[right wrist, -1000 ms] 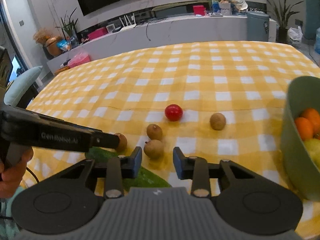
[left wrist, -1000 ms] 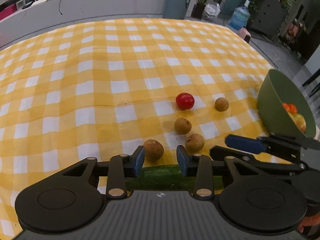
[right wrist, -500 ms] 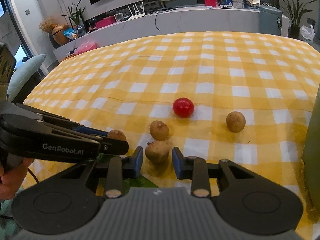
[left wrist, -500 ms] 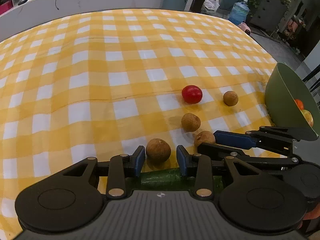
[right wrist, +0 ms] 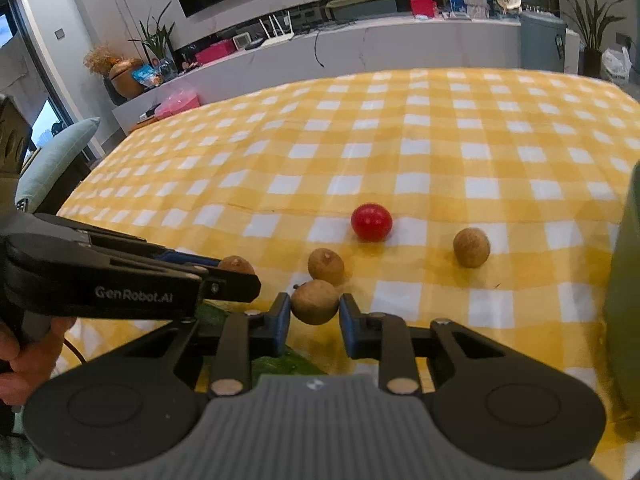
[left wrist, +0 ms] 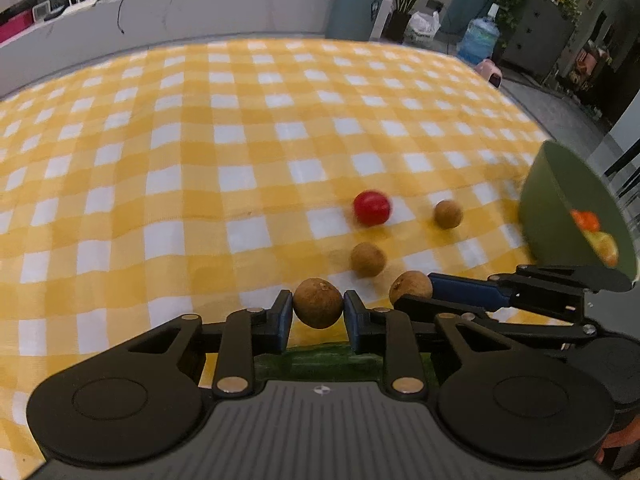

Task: Organize fruits
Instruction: 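Carry both brown fruits over the green colander, then lower the brown fruits into the colander and open both grippers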

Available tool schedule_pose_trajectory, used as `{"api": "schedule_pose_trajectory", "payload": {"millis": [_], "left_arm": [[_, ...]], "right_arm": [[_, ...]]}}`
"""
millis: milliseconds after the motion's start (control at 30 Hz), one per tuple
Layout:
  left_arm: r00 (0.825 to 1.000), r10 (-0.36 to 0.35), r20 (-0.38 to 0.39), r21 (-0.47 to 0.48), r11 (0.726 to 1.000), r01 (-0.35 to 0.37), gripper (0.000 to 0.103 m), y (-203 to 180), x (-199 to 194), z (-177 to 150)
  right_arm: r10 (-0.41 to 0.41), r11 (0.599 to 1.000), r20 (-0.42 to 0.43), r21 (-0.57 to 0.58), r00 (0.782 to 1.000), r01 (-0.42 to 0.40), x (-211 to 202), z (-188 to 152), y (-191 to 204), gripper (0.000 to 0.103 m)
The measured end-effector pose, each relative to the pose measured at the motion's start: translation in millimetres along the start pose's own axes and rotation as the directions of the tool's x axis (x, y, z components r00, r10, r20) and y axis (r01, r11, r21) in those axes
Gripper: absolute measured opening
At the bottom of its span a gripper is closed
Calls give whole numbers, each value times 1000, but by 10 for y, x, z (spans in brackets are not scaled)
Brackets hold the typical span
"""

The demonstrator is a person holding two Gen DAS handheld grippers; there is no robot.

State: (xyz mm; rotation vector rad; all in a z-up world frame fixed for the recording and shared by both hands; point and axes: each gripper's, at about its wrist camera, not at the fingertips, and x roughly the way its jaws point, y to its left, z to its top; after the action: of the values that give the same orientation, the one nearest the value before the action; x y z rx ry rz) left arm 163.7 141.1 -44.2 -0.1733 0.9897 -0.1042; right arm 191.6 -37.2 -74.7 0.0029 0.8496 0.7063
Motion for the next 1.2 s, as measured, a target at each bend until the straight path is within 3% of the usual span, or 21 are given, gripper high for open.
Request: {"api": "schedule_pose_trajectory", "payload": {"millis": [300, 467, 633, 967, 1200], "left_arm": [[995, -42, 91, 55, 998, 37, 30, -515, -411, 156], [985, -125, 118, 103, 988, 113, 30, -916, -494, 274], [977, -177, 116, 209, 966, 150, 30, -1455, -420, 411], [975, -218, 41, 362, 913, 189, 30, -2255, 81, 605], [978, -204, -28, 378, 904, 200, 30, -2465, 470, 711]], "right_arm": [[-36, 999, 143, -18, 989, 39, -749, -15, -110, 23], [-87, 996, 216, -2, 972, 90, -1208, -53, -328, 23], [-173, 985, 265, 27, 948, 173, -1574, -95, -650, 23], [-356, 934, 249, 101, 900, 342, -1819, -51, -1416, 23], [-405, 914, 189, 125, 895, 387, -1518, -12, -1824, 23]]}}
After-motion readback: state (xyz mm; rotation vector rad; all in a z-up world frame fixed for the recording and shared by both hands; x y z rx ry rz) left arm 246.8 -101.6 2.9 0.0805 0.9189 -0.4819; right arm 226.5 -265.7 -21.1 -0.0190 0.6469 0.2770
